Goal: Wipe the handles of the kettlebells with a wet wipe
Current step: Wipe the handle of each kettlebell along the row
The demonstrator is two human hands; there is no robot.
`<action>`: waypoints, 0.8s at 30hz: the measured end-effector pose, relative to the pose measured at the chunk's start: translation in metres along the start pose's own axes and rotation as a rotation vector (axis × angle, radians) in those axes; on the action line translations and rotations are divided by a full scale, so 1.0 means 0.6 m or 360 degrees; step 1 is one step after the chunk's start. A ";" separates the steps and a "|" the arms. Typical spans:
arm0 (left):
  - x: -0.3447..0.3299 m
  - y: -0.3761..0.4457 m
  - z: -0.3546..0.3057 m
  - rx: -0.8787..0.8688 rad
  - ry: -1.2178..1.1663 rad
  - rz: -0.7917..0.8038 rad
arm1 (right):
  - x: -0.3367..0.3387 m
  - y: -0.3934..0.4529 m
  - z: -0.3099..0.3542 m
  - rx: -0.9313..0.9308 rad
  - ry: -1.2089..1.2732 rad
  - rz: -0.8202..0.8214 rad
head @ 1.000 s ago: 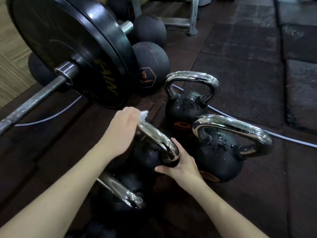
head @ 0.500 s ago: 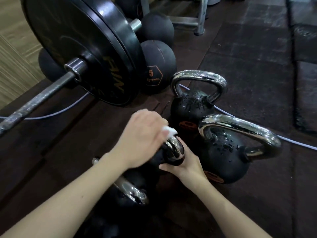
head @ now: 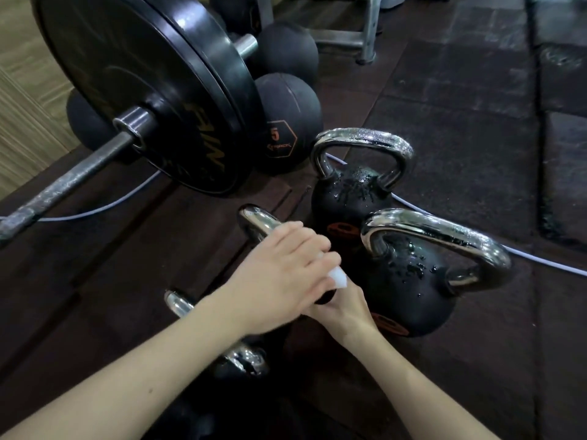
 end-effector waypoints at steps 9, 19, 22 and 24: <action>-0.003 0.013 0.199 0.0947 -0.0827 0.0008 | 0.004 -0.004 0.002 0.0006 0.0172 -0.0068; 0.001 0.014 0.095 0.0437 -0.0252 0.0057 | 0.002 0.002 0.003 0.0054 0.0123 -0.0075; -0.003 0.010 0.188 0.0939 -0.0702 -0.0035 | 0.000 -0.001 0.002 0.0081 0.0208 -0.0089; -0.004 0.009 0.192 0.1080 -0.0828 -0.0075 | -0.002 -0.001 -0.002 0.0074 0.0241 -0.0086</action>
Point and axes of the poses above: each hand's wrist, its own y-axis towards the middle knuckle, its own x-axis out of the back of the hand, z = x × y, the point moved 10 cm from there along y, towards the middle knuckle, and after that the axes turned 14 degrees about x, right-handed, at the moved point
